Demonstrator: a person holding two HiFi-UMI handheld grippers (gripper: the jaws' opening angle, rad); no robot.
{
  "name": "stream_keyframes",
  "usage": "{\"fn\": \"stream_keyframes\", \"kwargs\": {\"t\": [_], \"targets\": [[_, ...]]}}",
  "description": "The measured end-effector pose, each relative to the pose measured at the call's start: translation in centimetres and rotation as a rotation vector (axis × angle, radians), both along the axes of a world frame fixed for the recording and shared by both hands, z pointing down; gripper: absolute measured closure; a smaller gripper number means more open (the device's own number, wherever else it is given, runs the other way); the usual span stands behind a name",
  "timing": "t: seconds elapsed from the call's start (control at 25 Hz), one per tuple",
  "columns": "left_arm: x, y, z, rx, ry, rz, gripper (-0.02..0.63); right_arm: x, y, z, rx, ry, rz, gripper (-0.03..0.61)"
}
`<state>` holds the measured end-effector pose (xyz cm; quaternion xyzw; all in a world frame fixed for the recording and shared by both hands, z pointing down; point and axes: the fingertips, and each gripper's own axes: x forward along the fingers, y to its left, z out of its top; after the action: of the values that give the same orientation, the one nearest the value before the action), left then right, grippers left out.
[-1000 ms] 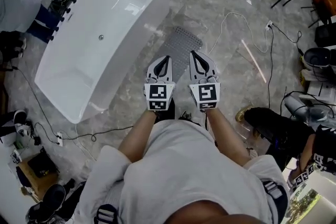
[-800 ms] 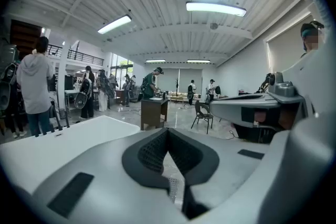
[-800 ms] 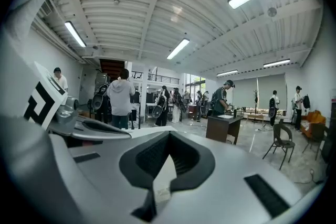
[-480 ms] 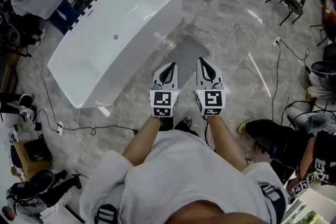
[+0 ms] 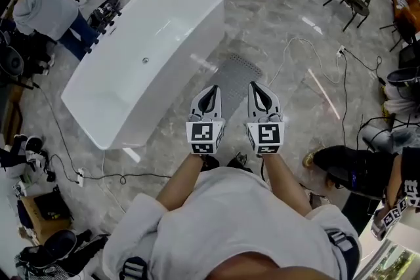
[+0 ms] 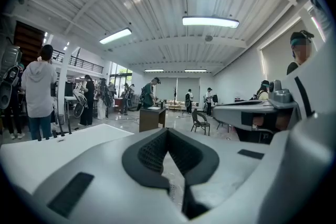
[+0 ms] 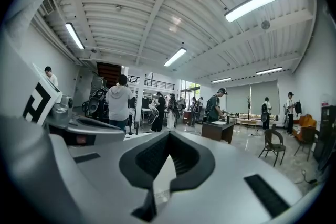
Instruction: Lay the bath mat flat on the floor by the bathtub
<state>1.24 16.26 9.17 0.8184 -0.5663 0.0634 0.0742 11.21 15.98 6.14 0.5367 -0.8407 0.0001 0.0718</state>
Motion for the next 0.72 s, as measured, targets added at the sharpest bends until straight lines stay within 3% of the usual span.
{"fn": "stream_keyframes", "kwargs": {"t": [0.24, 0.4, 0.72], "targets": [[-2.9, -0.8, -1.9, 0.065, -0.029, 0.007, 0.601, -1.3, 0.0, -0.8, 0.025, 0.008, 0.036, 0.572], [-4.2, -1.6, -1.8, 0.059, -0.014, 0.018, 0.601, -1.9, -0.8, -1.2, 0.034, 0.013, 0.055, 0.572], [-3.4, -2.6, -1.8, 0.059, 0.013, 0.073, 0.603, -1.4, -0.9, -0.7, 0.031, 0.018, 0.066, 0.572]]}}
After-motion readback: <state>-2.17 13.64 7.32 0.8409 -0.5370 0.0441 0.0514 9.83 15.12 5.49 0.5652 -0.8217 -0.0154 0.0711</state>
